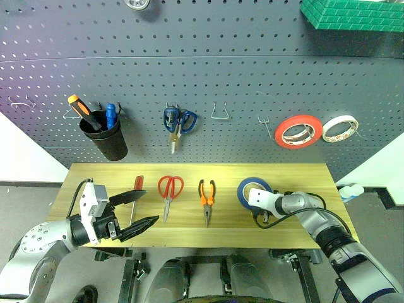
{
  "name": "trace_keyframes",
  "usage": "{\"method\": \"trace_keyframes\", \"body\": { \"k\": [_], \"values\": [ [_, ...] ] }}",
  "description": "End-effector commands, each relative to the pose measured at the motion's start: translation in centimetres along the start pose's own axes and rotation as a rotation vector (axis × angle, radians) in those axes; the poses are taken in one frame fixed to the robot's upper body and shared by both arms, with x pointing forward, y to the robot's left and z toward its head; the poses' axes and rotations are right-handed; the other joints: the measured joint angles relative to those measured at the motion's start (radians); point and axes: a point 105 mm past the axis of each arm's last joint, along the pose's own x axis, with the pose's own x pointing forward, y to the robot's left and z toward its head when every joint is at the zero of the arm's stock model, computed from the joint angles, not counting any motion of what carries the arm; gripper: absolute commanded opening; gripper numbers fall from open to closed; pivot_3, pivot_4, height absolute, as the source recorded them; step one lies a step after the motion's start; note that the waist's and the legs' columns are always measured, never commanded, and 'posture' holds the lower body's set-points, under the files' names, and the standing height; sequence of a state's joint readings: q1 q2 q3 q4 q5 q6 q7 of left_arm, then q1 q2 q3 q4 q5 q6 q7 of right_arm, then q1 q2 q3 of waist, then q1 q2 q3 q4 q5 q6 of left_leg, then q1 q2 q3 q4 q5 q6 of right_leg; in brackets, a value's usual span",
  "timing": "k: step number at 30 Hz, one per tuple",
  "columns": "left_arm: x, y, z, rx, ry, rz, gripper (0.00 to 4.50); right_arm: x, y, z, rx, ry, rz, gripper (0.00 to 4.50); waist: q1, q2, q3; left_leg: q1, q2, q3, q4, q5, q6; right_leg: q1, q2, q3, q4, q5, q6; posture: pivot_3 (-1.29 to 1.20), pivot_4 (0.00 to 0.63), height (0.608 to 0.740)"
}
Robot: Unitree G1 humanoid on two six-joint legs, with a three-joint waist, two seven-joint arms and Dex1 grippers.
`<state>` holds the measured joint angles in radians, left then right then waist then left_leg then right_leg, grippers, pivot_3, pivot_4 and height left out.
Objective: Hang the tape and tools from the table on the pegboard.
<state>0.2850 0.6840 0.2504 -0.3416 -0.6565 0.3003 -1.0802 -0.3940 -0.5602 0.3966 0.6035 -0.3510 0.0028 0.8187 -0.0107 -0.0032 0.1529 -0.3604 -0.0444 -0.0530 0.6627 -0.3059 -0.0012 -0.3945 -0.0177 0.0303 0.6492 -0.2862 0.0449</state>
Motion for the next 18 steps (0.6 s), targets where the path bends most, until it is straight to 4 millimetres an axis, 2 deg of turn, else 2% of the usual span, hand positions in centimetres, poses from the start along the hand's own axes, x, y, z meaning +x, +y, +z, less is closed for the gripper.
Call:
{"method": "trace_keyframes", "body": {
  "k": [1, 8, 16, 18],
  "values": [
    [-0.3, 0.2, 0.3, 0.026, -0.019, 0.011, 4.50, -0.2, -0.1, -0.1, 0.012, -0.013, 0.001, 0.66, 0.000, 0.000, 0.000, 0.000, 0.000, 0.000, 0.000, 0.000, 0.000, 0.000, 0.000, 0.000, 0.000, 0.000, 0.001, 0.03, 0.117, 0.734],
    [-0.4, 0.5, -0.1, 0.024, -0.024, 0.020, 4.50, -1.5, 1.1, 1.7, 0.189, -0.235, 0.042, 0.66, 0.001, 0.000, -0.001, -0.005, 0.000, 0.000, 0.000, 0.000, 0.000, -0.004, 0.000, -0.001, 0.000, 0.002, 0.004, 0.01, 0.092, 0.734],
    [0.1, 1.3, -0.2, 0.045, -0.039, 0.012, 4.50, -4.5, 0.0, 4.7, 0.361, -0.571, -0.036, 0.66, -0.001, 0.002, -0.004, -0.012, 0.000, 0.000, 0.001, 0.001, -0.001, -0.012, 0.001, -0.002, 0.002, 0.004, 0.005, -0.02, 0.058, 0.734],
    [0.3, 1.6, -0.1, 0.052, -0.044, 0.009, 4.50, -5.2, 0.3, 5.0, 0.390, -0.631, -0.023, 0.66, 0.000, 0.001, -0.007, -0.012, 0.000, 0.000, 0.001, 0.001, -0.001, -0.012, 0.001, -0.002, 0.002, 0.004, 0.005, -0.02, 0.050, 0.734]
  ]
}}
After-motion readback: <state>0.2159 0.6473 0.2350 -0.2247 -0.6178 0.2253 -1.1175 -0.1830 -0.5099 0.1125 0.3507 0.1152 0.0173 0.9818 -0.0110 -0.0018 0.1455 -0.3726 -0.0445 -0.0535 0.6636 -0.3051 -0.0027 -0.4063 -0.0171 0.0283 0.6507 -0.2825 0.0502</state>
